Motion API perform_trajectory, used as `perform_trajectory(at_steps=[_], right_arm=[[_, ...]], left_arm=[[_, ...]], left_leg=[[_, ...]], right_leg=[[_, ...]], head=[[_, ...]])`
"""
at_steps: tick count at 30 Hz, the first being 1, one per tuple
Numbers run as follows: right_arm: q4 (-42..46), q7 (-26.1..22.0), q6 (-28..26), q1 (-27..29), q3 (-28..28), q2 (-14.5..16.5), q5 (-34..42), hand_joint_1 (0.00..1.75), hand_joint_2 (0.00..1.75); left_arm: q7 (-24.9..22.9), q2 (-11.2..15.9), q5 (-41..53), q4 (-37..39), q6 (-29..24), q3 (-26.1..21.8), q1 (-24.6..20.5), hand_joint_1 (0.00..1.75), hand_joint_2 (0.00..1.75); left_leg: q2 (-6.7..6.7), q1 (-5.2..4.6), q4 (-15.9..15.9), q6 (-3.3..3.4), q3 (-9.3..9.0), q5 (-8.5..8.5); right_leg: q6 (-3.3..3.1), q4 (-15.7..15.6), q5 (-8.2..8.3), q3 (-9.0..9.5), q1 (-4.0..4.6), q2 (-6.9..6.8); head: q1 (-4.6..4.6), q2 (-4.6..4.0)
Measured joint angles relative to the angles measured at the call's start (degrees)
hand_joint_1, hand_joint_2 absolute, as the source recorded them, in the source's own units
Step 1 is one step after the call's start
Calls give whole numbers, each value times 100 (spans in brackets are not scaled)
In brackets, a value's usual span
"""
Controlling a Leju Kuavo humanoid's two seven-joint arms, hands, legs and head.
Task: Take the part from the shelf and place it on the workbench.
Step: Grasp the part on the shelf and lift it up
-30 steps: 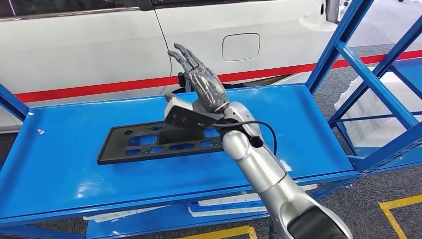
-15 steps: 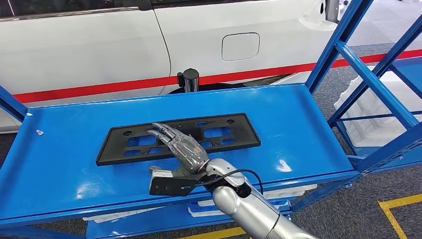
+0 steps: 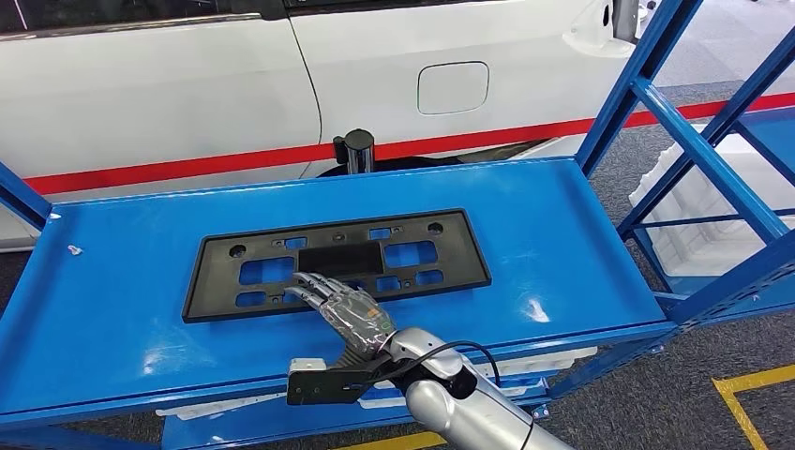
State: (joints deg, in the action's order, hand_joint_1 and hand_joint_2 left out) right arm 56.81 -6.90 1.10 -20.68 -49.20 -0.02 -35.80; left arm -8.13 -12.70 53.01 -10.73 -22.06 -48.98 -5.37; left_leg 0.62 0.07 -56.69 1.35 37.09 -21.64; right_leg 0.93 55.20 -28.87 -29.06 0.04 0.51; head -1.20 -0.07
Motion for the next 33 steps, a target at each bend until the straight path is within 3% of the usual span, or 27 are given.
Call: perform_trajectory(at_steps=[3, 8, 11, 17, 23, 33], right_arm=[[7, 55, -89, 0, -41, -25, -181, 0, 175], [57, 538, -1233, -75, -279, -116, -2007, 0, 175], [201, 699, -1539, -70, -266, -143, -2533, 0, 175], [718, 740, -1752, 22, 120, -210, -3025, 0, 175], [1605, 986, -2106, 320, 507, -371, -4122, 0, 175], [2279, 1116, -1860, 815, 845, -500, -4563, 0, 175]], left_arm=[[13, -4, 24, 1, 3, 0, 0, 0, 0], [61, -26, 102, 2, 11, 0, -5, 0, 0], [68, -34, 157, 4, 11, 0, -10, 0, 0], [82, -35, 225, 4, 6, -1, -10, 0, 0], [180, -39, 374, 7, -16, -1, -12, 0, 0], [203, -51, 526, 9, -17, 0, -22, 0, 0]], left_leg=[[0, 0, 0, 0, -1, 0], [0, 0, 0, 0, -2, 0], [0, 0, 0, 0, -3, 0], [0, 0, 0, 0, -4, 0], [-1, -1, 0, 0, -5, -2], [-1, 0, 0, 0, -7, -7]], right_leg=[[0, 0, 0, 2, 0, 0], [0, 0, 0, 3, 0, 0], [0, 0, 0, 4, 0, 0], [1, 0, 0, 4, -1, 0], [1, 0, 0, 5, -1, 1], [2, 0, -2, 6, 0, 1]], head=[[0, 0], [0, 0], [0, 0], [0, 0], [0, 0], [0, 0]])
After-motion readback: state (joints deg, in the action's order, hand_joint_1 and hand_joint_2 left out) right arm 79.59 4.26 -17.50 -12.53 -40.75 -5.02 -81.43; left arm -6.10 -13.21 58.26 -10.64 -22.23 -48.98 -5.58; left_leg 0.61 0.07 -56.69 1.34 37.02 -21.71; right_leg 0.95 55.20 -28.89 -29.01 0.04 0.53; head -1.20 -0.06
